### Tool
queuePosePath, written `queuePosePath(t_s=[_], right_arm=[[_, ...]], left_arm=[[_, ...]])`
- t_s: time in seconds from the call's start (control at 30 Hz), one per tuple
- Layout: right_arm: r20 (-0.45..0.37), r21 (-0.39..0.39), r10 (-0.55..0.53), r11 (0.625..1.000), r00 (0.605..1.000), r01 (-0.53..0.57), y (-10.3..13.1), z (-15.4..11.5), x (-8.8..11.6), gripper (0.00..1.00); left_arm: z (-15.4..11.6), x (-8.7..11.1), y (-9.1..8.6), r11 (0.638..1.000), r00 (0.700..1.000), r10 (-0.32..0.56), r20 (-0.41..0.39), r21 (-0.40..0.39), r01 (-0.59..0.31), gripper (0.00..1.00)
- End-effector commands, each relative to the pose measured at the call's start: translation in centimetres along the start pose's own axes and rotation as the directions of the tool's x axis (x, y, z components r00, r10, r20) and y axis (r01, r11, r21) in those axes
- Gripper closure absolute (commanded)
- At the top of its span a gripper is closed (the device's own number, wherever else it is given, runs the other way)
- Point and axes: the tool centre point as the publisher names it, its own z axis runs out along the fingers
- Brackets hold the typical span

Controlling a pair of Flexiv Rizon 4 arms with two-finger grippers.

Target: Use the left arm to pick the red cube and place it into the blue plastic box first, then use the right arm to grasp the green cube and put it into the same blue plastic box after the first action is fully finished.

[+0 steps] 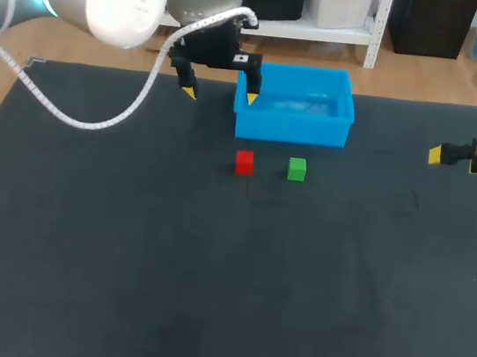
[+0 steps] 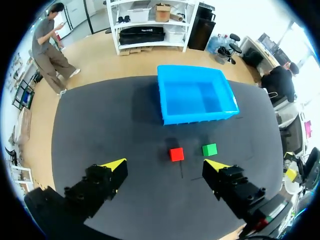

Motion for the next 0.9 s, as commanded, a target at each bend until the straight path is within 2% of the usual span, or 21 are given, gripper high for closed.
queuePosePath(t_s=[0.03,0.9], right_arm=[[-0.001,-0.001,-0.001,1.000,1.000,0.001,0.0,0.0,0.0,0.00],[-0.001,-0.001,-0.001,1.000,1.000,0.001,0.0,0.0,0.0,0.00]], left_arm=[[0.5,-0.8,-0.8,0.999,1.000,-0.002,-0.017,-0.050,0.001,0.00],[2.7,-1.0,-2.3,0.998,0.997,-0.021,-0.075,-0.065,0.016,0.00]])
